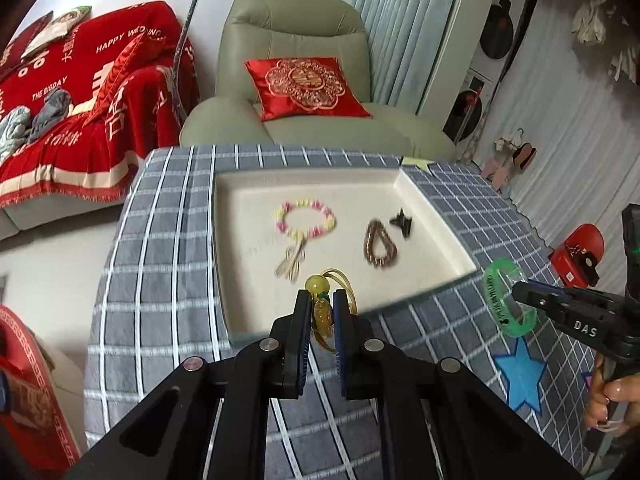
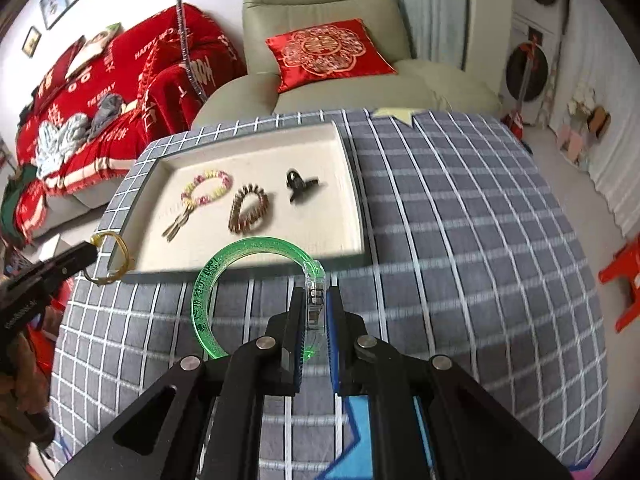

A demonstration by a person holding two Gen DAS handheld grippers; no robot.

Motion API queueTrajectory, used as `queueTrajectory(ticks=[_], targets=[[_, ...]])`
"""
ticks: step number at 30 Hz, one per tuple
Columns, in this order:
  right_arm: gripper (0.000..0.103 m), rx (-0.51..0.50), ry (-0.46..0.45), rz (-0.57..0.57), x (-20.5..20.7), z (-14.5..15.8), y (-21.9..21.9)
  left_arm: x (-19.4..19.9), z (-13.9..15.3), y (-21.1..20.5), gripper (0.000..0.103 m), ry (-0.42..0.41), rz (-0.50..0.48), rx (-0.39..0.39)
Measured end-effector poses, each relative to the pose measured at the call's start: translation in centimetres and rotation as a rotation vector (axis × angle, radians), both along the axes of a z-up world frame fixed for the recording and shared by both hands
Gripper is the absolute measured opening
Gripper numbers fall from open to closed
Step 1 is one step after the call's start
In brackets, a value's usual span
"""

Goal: Organize jewelry
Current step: 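Carry the yellow cord and green bangle into the white tray with both tools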

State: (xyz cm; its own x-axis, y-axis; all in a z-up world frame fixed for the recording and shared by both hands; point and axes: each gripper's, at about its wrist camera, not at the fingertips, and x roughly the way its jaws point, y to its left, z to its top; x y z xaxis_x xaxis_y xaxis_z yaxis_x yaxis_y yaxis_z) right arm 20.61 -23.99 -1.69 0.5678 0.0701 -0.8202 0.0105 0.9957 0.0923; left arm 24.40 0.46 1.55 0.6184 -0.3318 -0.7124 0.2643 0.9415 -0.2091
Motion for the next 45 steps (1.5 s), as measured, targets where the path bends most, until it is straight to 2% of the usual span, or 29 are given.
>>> queueTrajectory(ticks=[4, 10, 15, 20, 24, 31, 39, 45], targets=[[0.011, -0.031, 0.038, 0.026, 4.2, -0.2, 0.8, 2.3, 0.5, -0.3, 0.027, -0.006, -0.006, 0.015], [0.011, -0.078, 0.101, 0.052, 8.7, -1.9, 1.7, 5.8, -0.5, -1.1, 0.027, 0.018, -0.011, 0.053], [0.011, -0.130, 0.168, 0.072, 10.8, -4.2, 2.5, 8.1, -2.4, -1.5, 0.027, 0.083, -0.011, 0.057], [0.011, -0.156, 0.197, 0.087, 11.8, -5.7, 2.9, 9.1, -4.7, -2.1, 0.027, 0.136, -0.024, 0.106], [0.011, -0.132, 0.201, 0.071, 12.8, -6.5, 2.5, 10.1, -5.9, -2.2, 0.027, 0.162, -0.007, 0.111], [0.011, -0.074, 0.166, 0.020, 14.3, -7.1, 1.9, 11.1, -6.7, -2.7, 0.027, 0.134, 0.039, 0.172], [0.011, -0.038, 0.146, 0.016, 14.2, -7.2, 2.0, 11.5, -7.7, -3.6, 0.027, 0.131, 0.037, 0.236], [0.012, 0.009, 0.141, 0.016, 13.9, -7.1, 1.7, 11.5, -7.6, -3.7, 0.027, 0.127, 0.042, 0.247]])
